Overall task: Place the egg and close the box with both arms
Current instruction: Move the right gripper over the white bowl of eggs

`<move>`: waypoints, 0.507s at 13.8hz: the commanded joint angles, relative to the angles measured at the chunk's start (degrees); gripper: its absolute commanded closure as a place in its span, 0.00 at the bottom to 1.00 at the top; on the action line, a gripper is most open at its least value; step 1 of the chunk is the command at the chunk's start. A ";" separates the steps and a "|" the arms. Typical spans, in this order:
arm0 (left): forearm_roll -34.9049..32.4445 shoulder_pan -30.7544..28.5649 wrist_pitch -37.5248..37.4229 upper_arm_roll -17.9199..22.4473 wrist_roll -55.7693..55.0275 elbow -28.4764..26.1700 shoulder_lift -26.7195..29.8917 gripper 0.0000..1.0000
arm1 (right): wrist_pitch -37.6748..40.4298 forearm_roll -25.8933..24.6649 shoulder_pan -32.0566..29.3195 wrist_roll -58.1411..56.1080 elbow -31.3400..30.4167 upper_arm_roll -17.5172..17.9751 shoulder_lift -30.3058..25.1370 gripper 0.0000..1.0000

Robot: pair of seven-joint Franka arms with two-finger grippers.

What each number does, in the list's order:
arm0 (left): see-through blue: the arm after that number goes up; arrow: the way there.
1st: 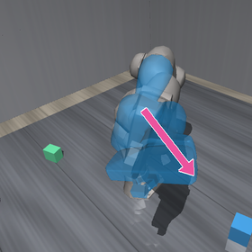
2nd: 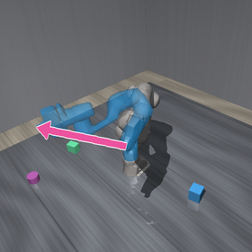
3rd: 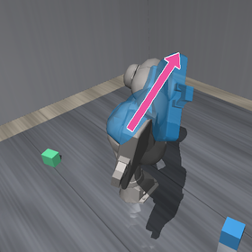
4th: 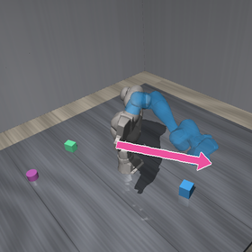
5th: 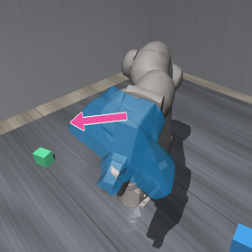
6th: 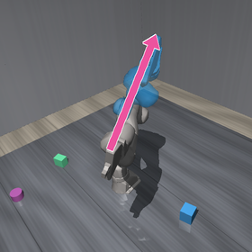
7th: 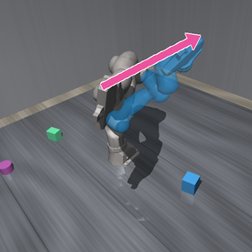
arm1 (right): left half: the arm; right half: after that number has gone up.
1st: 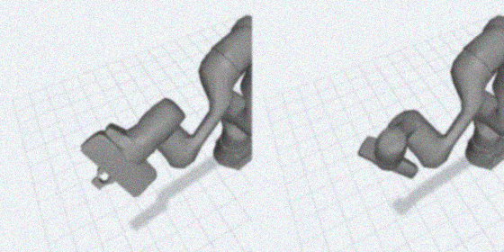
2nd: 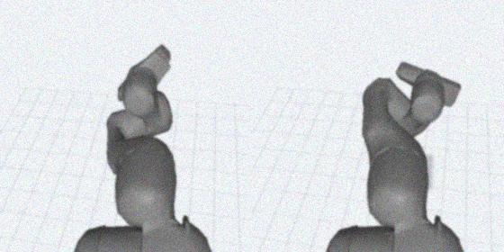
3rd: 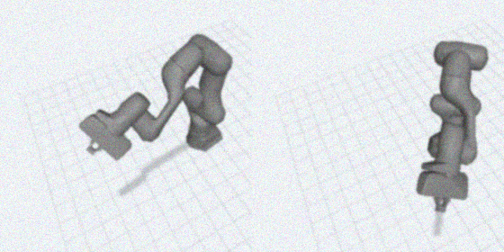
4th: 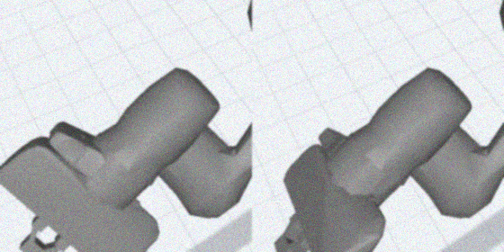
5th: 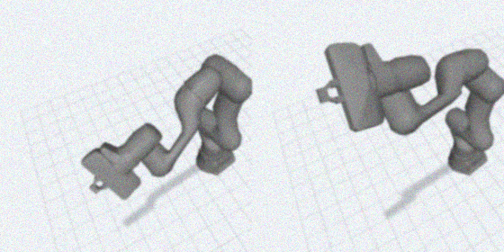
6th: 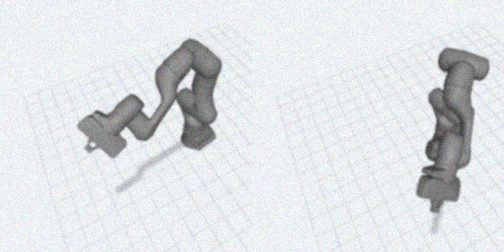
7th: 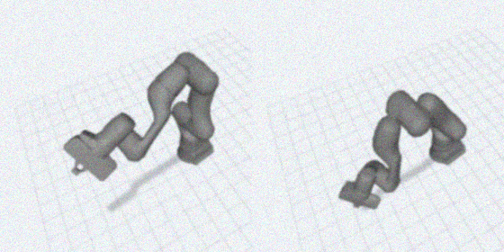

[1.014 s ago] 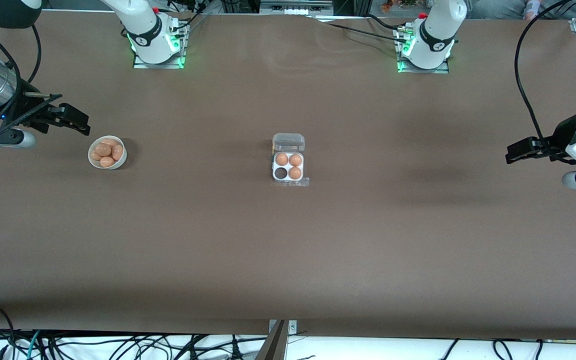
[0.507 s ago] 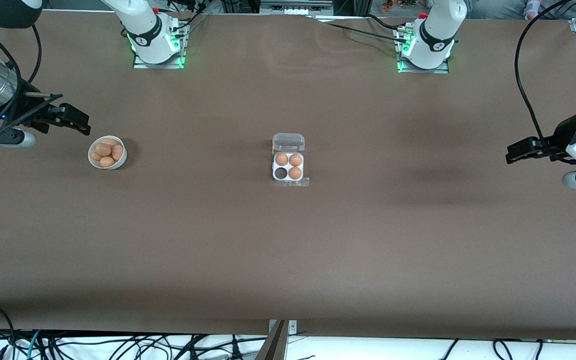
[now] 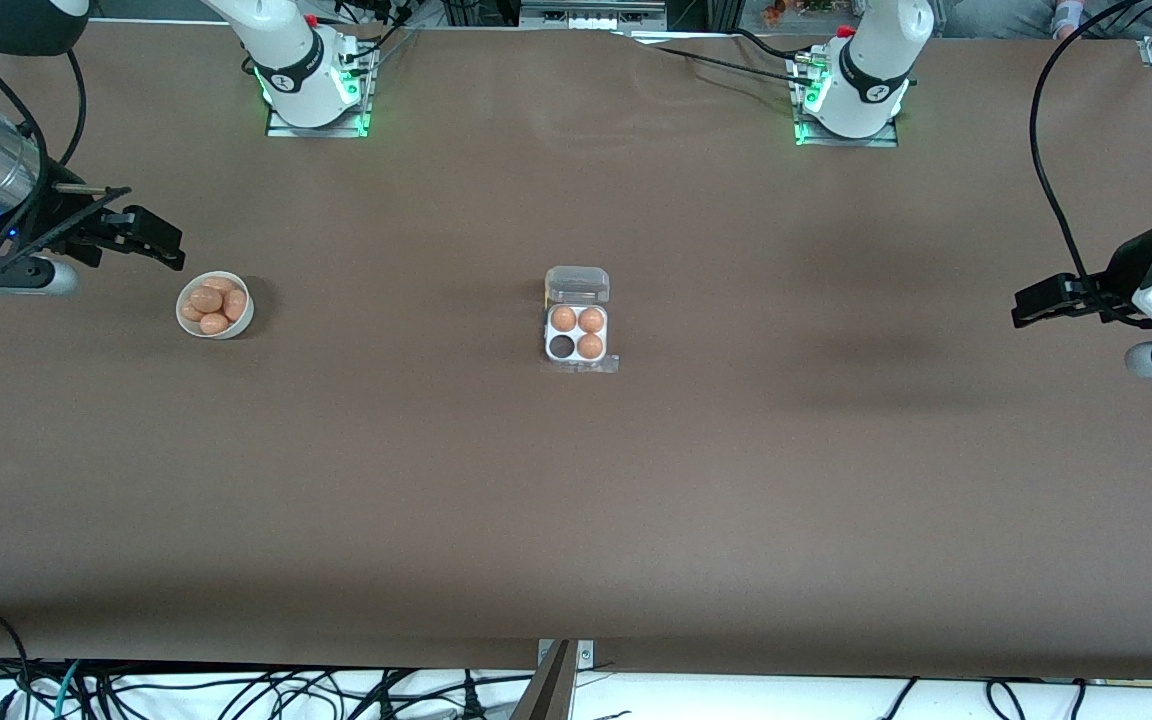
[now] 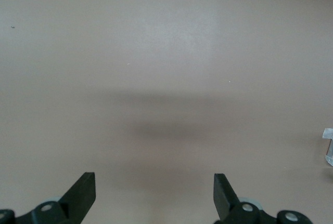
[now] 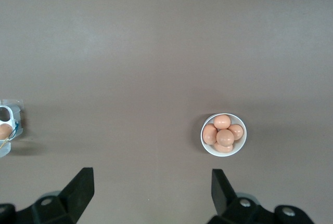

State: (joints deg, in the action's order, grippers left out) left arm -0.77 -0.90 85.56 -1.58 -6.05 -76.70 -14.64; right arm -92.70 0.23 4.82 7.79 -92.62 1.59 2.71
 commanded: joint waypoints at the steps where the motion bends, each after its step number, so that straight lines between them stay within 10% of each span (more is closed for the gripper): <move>1: 0.68 -0.16 -0.74 0.08 0.86 1.20 -0.13 0.00 | -0.02 -1.54 0.10 0.12 -0.55 0.96 -0.08 0.00; 7: 0.77 -0.16 -0.74 0.08 0.78 1.20 -0.13 0.00 | 0.07 -2.86 -0.78 0.12 -0.89 0.44 6.60 0.00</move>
State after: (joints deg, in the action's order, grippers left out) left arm -0.77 -0.90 85.56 -1.58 -6.05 -76.66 -14.64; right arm -92.73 -1.47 4.55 7.82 -93.32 2.06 7.65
